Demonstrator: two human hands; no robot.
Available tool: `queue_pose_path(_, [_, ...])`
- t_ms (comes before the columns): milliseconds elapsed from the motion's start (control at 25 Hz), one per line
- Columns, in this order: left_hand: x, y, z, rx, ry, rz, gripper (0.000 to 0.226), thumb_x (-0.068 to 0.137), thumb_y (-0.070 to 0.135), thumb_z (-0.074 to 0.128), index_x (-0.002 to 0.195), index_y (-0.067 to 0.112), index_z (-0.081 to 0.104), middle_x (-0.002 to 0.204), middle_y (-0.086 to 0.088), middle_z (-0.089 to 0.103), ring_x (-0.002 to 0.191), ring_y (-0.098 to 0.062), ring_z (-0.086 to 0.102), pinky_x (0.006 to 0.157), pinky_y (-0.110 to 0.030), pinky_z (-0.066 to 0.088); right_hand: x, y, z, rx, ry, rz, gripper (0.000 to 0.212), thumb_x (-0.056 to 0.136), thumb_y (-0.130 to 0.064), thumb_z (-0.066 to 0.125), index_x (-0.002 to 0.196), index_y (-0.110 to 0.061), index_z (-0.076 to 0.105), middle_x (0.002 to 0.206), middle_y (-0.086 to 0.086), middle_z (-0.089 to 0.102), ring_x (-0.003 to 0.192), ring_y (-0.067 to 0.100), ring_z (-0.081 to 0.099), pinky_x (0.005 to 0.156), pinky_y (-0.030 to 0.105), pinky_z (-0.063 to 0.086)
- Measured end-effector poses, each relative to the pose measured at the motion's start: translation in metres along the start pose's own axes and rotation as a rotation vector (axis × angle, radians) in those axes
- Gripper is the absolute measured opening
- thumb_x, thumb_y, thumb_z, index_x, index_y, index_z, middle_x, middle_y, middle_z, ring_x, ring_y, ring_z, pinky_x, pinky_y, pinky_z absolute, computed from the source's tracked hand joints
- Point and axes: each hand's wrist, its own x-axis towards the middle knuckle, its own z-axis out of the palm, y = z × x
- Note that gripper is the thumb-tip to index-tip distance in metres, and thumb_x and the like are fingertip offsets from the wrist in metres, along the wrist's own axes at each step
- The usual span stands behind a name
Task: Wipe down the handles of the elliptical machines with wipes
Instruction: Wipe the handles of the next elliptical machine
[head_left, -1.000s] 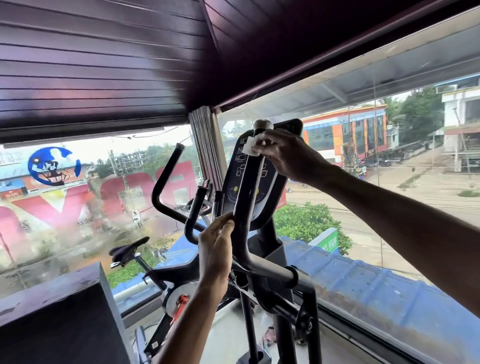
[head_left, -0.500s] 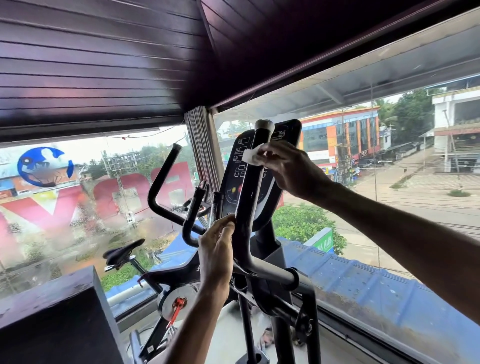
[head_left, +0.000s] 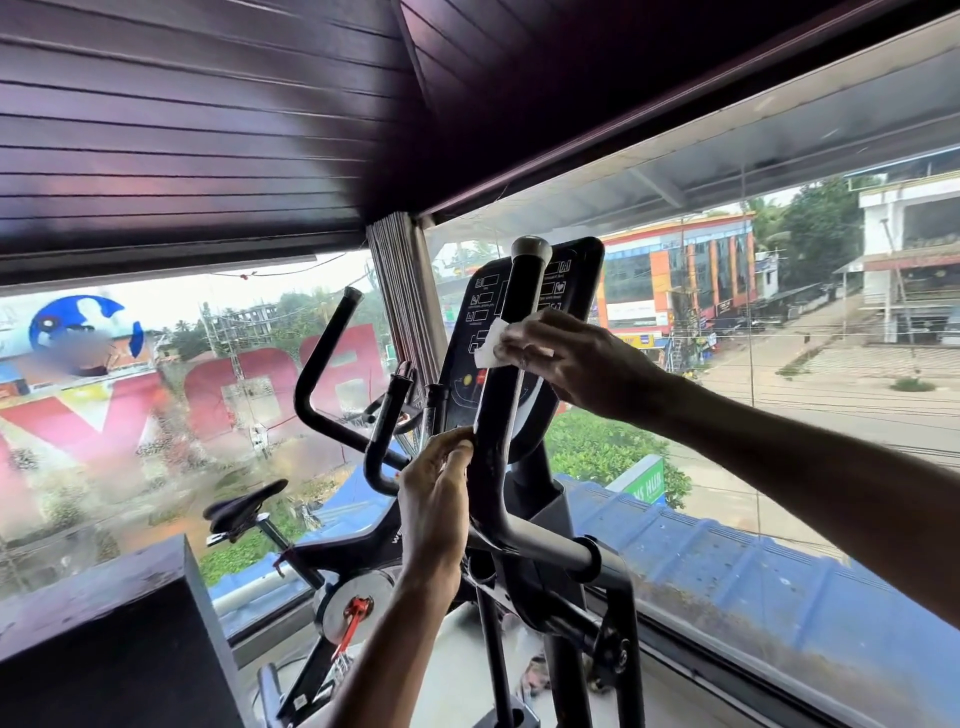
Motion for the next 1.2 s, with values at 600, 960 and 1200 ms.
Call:
queue_pose_path(600, [-0.001, -0.009, -0.008, -0.036, -0.056, -0.053, 0.025, 0.099, 0.033, 0.059, 0.087, 0.035, 0.081, 0.092, 0.006, 0.079, 0.093, -0.022, 0.071, 0.095, -0.045, 0.051, 0.004, -0.029, 0.002, 0.007, -0.158, -0.042, 0.036, 0.090, 0.000, 0.068, 0.127, 0.001, 0.070, 0.118, 0.012, 0.069, 0.109, 0.026, 0.061, 0.094, 0.038, 0.059])
queue_pose_path(960, [-0.007, -0.015, -0.018, -0.057, -0.134, -0.095, 0.031, 0.104, 0.024, 0.054, 0.087, 0.020, 0.080, 0.092, -0.012, 0.079, 0.086, -0.025, 0.070, 0.101, -0.051, 0.051, -0.015, -0.068, -0.002, 0.050, -0.123, -0.019, 0.034, 0.097, -0.004, 0.067, 0.131, 0.001, 0.068, 0.122, 0.012, 0.068, 0.108, 0.027, 0.064, 0.092, 0.034, 0.059])
queue_pose_path(1200, [-0.006, -0.021, -0.022, -0.057, -0.162, -0.095, 0.028, 0.088, 0.027, 0.051, 0.080, 0.017, 0.075, 0.086, -0.002, 0.076, 0.089, -0.026, 0.066, 0.090, -0.044, 0.050, -0.029, -0.101, 0.007, 0.041, -0.116, -0.052, 0.032, 0.101, -0.006, 0.066, 0.132, 0.000, 0.068, 0.122, 0.012, 0.070, 0.109, 0.027, 0.067, 0.094, 0.034, 0.059])
